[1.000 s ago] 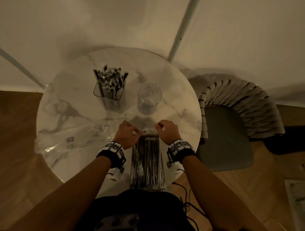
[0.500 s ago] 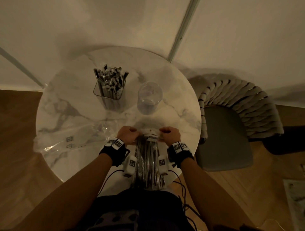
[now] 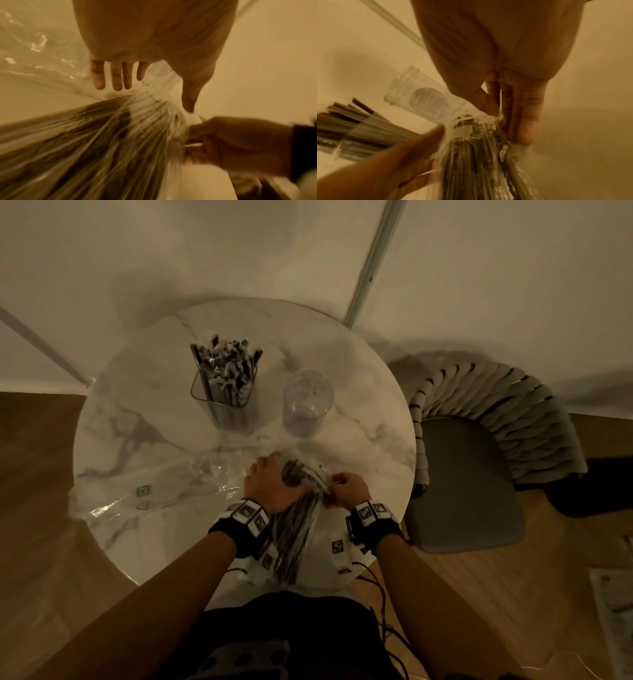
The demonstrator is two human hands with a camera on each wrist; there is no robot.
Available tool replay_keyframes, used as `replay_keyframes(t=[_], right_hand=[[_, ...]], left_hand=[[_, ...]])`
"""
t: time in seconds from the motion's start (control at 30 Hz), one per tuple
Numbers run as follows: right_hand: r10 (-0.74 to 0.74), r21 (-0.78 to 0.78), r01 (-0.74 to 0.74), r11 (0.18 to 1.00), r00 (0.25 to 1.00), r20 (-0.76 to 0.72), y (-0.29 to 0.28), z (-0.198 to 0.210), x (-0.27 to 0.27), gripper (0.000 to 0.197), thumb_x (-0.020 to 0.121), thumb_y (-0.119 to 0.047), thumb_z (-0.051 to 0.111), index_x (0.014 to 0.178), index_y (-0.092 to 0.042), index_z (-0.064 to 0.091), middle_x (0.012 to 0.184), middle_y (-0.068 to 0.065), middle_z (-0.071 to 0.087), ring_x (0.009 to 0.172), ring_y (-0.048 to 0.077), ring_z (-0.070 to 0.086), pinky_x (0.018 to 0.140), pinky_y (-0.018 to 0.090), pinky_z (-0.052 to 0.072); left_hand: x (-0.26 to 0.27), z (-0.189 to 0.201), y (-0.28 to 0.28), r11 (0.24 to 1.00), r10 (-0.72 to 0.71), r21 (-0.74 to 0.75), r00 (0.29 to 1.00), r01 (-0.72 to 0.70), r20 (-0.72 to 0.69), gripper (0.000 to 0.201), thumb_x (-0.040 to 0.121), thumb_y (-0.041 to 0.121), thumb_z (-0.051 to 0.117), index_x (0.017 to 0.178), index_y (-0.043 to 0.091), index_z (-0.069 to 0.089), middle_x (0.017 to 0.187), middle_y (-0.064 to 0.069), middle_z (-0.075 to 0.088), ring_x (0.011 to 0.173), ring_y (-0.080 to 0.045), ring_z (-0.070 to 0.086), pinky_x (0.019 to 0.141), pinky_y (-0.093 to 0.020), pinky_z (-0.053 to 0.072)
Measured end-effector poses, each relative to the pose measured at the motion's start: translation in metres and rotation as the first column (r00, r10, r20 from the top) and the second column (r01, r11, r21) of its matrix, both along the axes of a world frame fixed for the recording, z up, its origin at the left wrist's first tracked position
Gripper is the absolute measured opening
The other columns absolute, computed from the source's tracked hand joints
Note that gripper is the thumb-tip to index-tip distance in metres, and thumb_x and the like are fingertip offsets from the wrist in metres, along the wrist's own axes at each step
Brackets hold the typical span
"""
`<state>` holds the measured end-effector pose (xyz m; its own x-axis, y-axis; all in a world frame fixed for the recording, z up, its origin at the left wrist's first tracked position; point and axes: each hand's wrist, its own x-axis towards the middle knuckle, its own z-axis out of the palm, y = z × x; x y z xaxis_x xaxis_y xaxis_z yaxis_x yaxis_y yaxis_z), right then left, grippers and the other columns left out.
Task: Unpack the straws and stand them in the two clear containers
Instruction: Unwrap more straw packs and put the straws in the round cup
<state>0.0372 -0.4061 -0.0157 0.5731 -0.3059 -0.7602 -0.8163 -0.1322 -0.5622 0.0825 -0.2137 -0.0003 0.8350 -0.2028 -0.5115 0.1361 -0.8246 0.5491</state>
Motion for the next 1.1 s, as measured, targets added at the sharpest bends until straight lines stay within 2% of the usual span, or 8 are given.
replay_keyframes(t=[0.1, 0.33, 0.53, 0.7, 0.83, 0.9, 1.0, 1.1], right_hand=[[0.077, 0.092, -0.071, 0.993, 0.995, -0.060, 0.003, 0.004, -0.009, 0.012, 0.084, 0.003, 0.067, 0.096, -0.001, 0.067, 0.085, 0.023, 0.073, 0.077, 0.034, 0.075, 0.076, 0.048, 0.062], [0.475, 0.079, -0.469, 0.880, 0.860, -0.188, -0.015, 0.021, -0.020, 0.023, 0.087, -0.009, 0.068, 0.108, -0.002, 0.073, 0.096, 0.012, 0.076, 0.082, 0.027, 0.074, 0.068, 0.035, 0.063], [0.465, -0.401, -0.394, 0.827, 0.880, 0.095, -0.018, 0.022, -0.016, 0.020, 0.084, -0.005, 0.062, 0.097, -0.013, 0.074, 0.106, 0.008, 0.073, 0.101, 0.025, 0.066, 0.092, 0.031, 0.052], [0.520, -0.289, -0.458, 0.840, 0.833, 0.189, 0.001, 0.019, -0.020, 0.035, 0.078, -0.016, 0.077, 0.112, -0.012, 0.069, 0.100, 0.009, 0.074, 0.089, 0.028, 0.071, 0.084, 0.043, 0.058], [0.388, -0.114, -0.372, 0.921, 0.900, 0.197, 0.003, 0.010, -0.030, 0.039, 0.086, -0.011, 0.071, 0.124, -0.007, 0.061, 0.090, 0.006, 0.071, 0.067, 0.019, 0.070, 0.061, 0.028, 0.059], [0.375, -0.127, -0.355, 0.926, 0.902, 0.216, 0.004, 0.006, -0.037, 0.032, 0.088, -0.010, 0.070, 0.119, -0.003, 0.063, 0.089, 0.010, 0.072, 0.062, 0.019, 0.069, 0.055, 0.023, 0.057], [0.354, -0.174, -0.317, 0.932, 0.900, 0.256, 0.009, 0.000, -0.044, 0.026, 0.087, -0.015, 0.071, 0.112, -0.006, 0.066, 0.097, 0.013, 0.072, 0.070, 0.023, 0.070, 0.054, 0.028, 0.059], [0.344, -0.168, -0.308, 0.936, 0.902, 0.262, 0.010, -0.002, -0.045, 0.035, 0.085, -0.025, 0.072, 0.117, -0.015, 0.064, 0.107, 0.007, 0.068, 0.092, 0.027, 0.069, 0.068, 0.042, 0.062]], left_hand=[[-0.025, -0.001, 0.001, 0.919, -0.334, 0.220, 0.943, 0.327, -0.003, 0.117, 0.057, 0.070, 0.073, 0.149, 0.021, 0.020, 0.142, -0.010, 0.035, 0.126, -0.034, 0.038, 0.104, -0.053, 0.037], [-0.018, 0.001, 0.013, 0.814, -0.563, 0.167, 0.826, 0.556, -0.009, 0.103, 0.074, 0.039, 0.073, 0.155, 0.027, 0.010, 0.156, -0.003, 0.028, 0.139, -0.029, 0.026, 0.113, -0.048, 0.025], [-0.030, -0.005, 0.018, 0.860, -0.483, 0.227, 0.873, 0.457, 0.073, 0.118, 0.064, 0.070, 0.069, 0.154, 0.020, 0.010, 0.157, -0.008, 0.022, 0.141, -0.031, 0.025, 0.116, -0.051, 0.021], [-0.039, -0.012, 0.022, 0.835, -0.510, 0.321, 0.847, 0.447, 0.151, 0.093, 0.075, 0.048, 0.070, 0.152, 0.031, 0.020, 0.157, -0.003, 0.023, 0.141, -0.029, 0.023, 0.116, -0.050, 0.021], [-0.048, -0.020, 0.031, 0.848, -0.496, 0.286, 0.857, 0.446, 0.136, 0.096, 0.075, 0.039, 0.068, 0.154, 0.035, 0.014, 0.161, 0.001, 0.015, 0.148, -0.028, 0.010, 0.119, -0.055, 0.007], [-0.055, -0.022, 0.031, 0.870, -0.470, 0.237, 0.872, 0.432, 0.135, 0.094, 0.073, 0.053, 0.058, 0.154, 0.036, 0.012, 0.163, 0.003, 0.011, 0.150, -0.024, 0.004, 0.119, -0.056, 0.001], [-0.062, -0.024, 0.029, 0.957, -0.290, 0.087, 0.935, 0.278, 0.204, 0.085, 0.076, 0.074, 0.039, 0.149, 0.032, 0.032, 0.159, 0.004, 0.026, 0.148, -0.017, 0.016, 0.120, -0.054, 0.002], [-0.062, -0.033, 0.028, 0.994, -0.088, -0.035, 0.947, 0.104, 0.310, 0.063, 0.085, 0.067, 0.046, 0.133, 0.026, 0.055, 0.142, 0.001, 0.050, 0.133, -0.020, 0.041, 0.117, -0.050, 0.021]])
